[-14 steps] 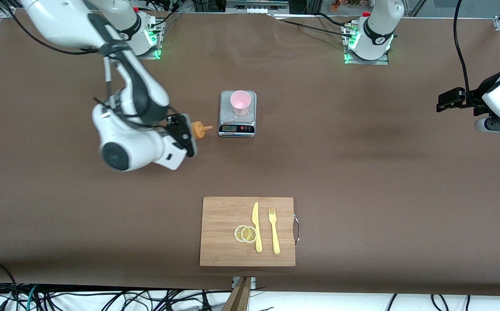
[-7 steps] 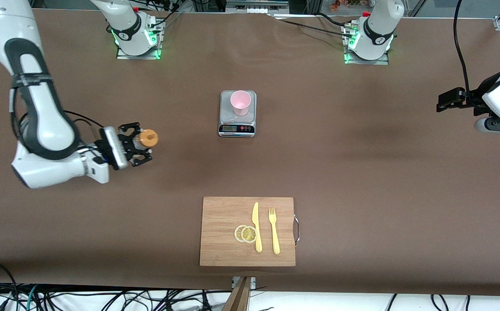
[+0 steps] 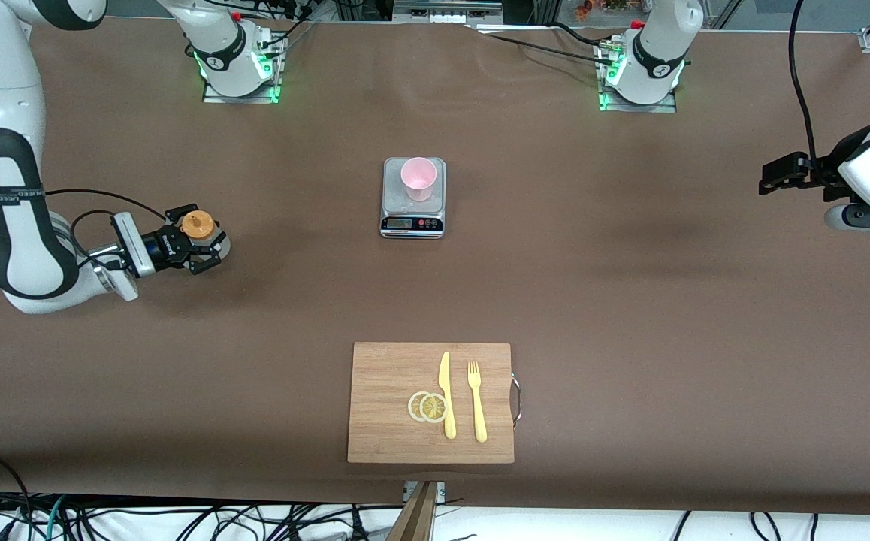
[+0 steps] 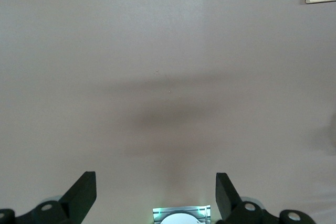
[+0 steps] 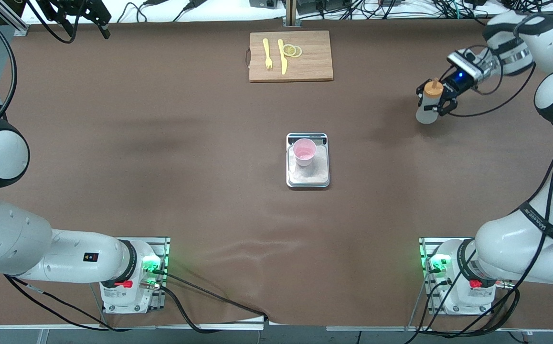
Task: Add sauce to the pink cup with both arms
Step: 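Carry the sauce bottle back to its starting spot with the right gripper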
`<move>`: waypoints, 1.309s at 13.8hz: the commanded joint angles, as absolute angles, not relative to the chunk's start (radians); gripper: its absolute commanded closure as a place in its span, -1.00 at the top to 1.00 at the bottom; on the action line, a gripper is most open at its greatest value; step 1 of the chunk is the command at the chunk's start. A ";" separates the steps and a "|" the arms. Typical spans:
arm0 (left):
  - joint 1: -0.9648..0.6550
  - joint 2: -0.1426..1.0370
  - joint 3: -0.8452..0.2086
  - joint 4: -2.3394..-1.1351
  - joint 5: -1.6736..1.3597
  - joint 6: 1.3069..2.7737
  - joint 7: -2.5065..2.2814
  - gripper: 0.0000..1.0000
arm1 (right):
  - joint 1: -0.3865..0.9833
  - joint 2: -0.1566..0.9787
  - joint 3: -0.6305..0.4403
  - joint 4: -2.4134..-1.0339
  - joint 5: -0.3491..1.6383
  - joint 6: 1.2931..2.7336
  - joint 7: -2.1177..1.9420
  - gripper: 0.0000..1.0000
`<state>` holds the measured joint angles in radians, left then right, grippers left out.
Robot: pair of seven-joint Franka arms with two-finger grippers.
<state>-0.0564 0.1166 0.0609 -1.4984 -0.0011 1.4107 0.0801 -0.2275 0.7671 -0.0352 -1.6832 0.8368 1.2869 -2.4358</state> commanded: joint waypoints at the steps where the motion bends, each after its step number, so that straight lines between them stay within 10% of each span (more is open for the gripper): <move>1: -0.048 0.132 0.054 -1.466 0.009 1.396 0.100 1.00 | -0.244 0.787 -0.057 -1.750 0.893 1.246 -2.557 -1.00; 6: -0.049 0.132 0.054 -1.466 0.009 1.396 0.100 1.00 | -0.255 0.836 -0.070 -1.750 0.890 1.252 -2.611 -1.00; 8: -0.049 0.132 0.054 -1.465 0.009 1.396 0.100 1.00 | -0.253 0.844 -0.075 -1.746 0.879 1.253 -2.597 0.98; 18: -0.049 0.132 0.054 -1.465 0.009 1.396 0.094 1.00 | -0.255 0.830 -0.146 -1.694 0.717 1.253 -2.499 1.00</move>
